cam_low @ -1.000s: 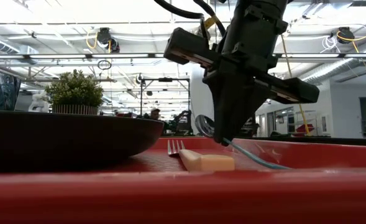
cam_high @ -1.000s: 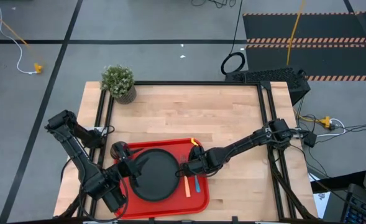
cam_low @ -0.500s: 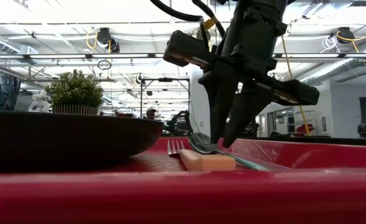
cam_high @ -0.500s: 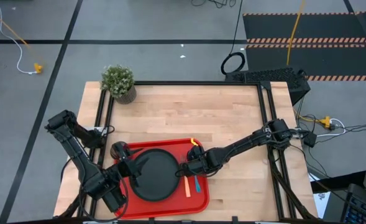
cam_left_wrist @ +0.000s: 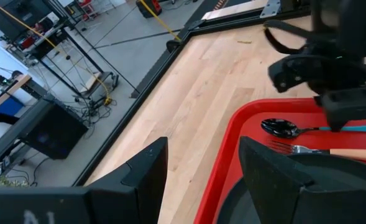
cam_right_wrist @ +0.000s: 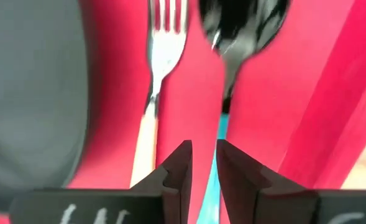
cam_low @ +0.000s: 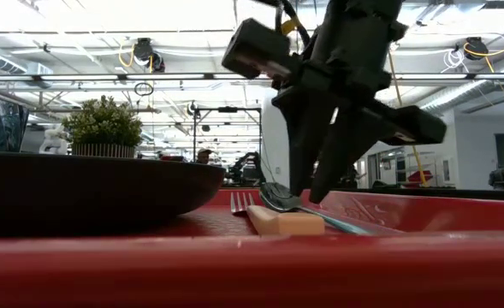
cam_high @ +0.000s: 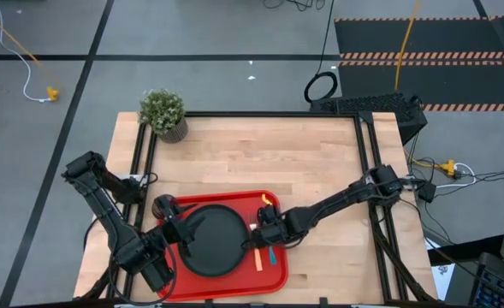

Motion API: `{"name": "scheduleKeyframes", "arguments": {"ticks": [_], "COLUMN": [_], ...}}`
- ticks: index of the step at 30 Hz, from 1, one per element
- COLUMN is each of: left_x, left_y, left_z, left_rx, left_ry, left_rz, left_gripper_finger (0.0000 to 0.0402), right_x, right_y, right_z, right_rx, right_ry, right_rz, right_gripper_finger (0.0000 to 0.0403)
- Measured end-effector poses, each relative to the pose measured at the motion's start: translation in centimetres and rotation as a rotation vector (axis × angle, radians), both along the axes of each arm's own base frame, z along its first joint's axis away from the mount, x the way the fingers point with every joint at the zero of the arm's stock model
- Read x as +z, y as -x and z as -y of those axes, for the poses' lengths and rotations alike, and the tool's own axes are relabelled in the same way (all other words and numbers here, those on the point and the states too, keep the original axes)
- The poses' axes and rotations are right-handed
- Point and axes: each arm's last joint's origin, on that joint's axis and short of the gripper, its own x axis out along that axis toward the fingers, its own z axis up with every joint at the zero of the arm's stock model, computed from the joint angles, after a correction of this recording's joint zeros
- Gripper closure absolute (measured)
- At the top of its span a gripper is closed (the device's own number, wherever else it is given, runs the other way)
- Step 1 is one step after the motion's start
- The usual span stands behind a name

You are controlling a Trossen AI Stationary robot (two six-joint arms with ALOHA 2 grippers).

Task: Pick and place plate/cup/fork/spoon on tray
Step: Put the blue spoon on the red serving tray on the right side of the orange fork

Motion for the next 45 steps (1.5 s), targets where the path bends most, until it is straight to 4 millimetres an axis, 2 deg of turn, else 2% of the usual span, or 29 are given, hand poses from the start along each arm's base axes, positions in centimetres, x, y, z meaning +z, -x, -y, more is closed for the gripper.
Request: {"name": "scheduleKeyframes", "arguments": {"ticks": [11,23,32,40,45], "left_x": [0.0,0.0,0.0,0.0,0.0], "left_y": [0.0,0.0,0.0,0.0,0.0], "left_z": [0.0,0.0,0.0,0.0,0.0], "left_rx": [-0.003,-0.003,-0.004,-0.004,-0.004], "left_ry": [-0.005,-0.005,-0.006,-0.006,-0.006], "left_rz": [-0.004,-0.005,-0.006,-0.006,-0.006], "left_gripper_finger": [0.0202,0.0202,0.0202,0.0202,0.0202], "right_x": [0.1,0.2,0.2,0.2,-1.4], "right_y": [1.2,2.3,2.8,2.8,2.3], "right_z": [-3.3,-5.5,-6.7,-6.7,-7.0], "right_rx": [0.118,0.09,0.092,0.09,0.095], "right_ry": [0.02,0.113,0.097,0.099,0.099], "right_rz": [0.038,0.096,0.111,0.111,0.102], "right_gripper_finger": [0.0338,0.0351,0.0351,0.0351,0.0351]}}
